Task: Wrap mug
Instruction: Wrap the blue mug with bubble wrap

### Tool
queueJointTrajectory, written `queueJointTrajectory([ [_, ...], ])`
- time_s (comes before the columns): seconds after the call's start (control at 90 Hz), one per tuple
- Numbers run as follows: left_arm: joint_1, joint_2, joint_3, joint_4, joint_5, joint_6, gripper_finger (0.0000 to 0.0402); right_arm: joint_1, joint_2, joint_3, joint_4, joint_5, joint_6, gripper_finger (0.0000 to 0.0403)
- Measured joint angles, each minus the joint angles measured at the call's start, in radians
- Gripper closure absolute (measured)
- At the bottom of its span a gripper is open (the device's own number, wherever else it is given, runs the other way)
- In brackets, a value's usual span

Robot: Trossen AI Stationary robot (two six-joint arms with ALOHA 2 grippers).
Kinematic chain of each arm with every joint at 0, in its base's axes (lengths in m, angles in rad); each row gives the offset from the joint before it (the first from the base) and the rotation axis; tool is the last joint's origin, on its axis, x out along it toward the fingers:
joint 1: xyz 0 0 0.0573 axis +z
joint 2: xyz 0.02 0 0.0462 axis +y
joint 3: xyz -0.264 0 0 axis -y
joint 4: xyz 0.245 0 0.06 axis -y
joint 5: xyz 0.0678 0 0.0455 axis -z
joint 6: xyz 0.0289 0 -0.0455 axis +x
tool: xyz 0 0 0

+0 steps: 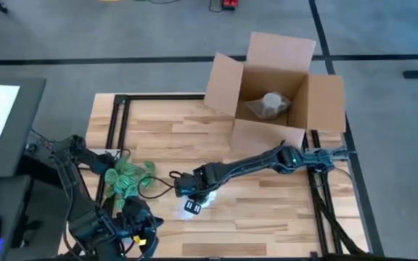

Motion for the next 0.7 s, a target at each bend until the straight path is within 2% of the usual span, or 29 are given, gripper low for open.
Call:
queueJointTrajectory([
  [0.333,0.000,0.000,0.000,0.000,0.005,0.000,0.0402,0.005,0.028,0.000,0.029,0.000,-0.003,0.0328],
  [0.7,0.000,0.000,0.000,0.002,0.006,-0.003,0.0402,-0.022,-0.098,-0.017,-0.002,-0.008,-0.037,0.0327],
])
